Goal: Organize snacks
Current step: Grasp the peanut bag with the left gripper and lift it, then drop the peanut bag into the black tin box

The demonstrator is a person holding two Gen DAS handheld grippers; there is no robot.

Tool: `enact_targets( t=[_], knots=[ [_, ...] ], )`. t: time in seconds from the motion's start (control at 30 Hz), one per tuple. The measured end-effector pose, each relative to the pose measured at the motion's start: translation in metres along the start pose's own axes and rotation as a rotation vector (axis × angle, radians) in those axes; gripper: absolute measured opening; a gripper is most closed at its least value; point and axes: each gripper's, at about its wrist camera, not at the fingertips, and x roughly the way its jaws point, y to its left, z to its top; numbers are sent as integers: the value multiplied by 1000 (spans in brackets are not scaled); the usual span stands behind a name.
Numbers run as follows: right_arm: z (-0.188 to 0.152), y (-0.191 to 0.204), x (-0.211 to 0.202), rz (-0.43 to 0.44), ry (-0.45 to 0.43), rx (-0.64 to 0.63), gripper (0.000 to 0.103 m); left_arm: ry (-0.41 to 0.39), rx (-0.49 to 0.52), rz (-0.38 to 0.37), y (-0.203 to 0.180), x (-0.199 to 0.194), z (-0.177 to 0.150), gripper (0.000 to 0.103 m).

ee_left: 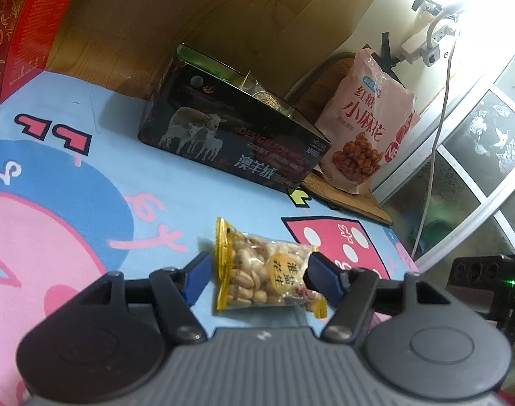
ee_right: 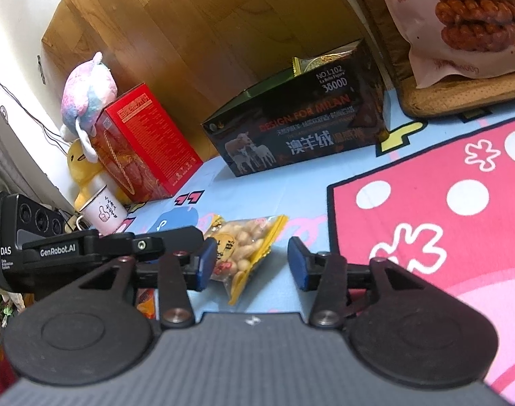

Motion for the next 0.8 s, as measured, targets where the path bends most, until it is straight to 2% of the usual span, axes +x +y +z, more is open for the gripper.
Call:
enact_targets(
  t=[0.23,0.3,0.37,0.5,0.57,0.7,0.8],
  knots=[
    [-1,6,1,-9,11,-45,50,-2,-3,0,0,0,0,62],
    [-3,10,3,-14,17,-75,47,3,-2,-3,1,1,0,55],
    [-4,14,6,-6,39,-113,34,5,1,5,0,1,0,51],
    [-6,20,3,-7,19,-156,28,8,-7,11,1,1,0,41],
    [-5,19,0,-2,0,-145,25,7,-10,17,-1,0,2,40],
    [2,16,-1,13,-18,-117,25,-30,-27,10,-10,-7,18,40],
    [30,20,-3,31,-85,-135,25,-61,1,22,-23,-4,48,40]
  ],
)
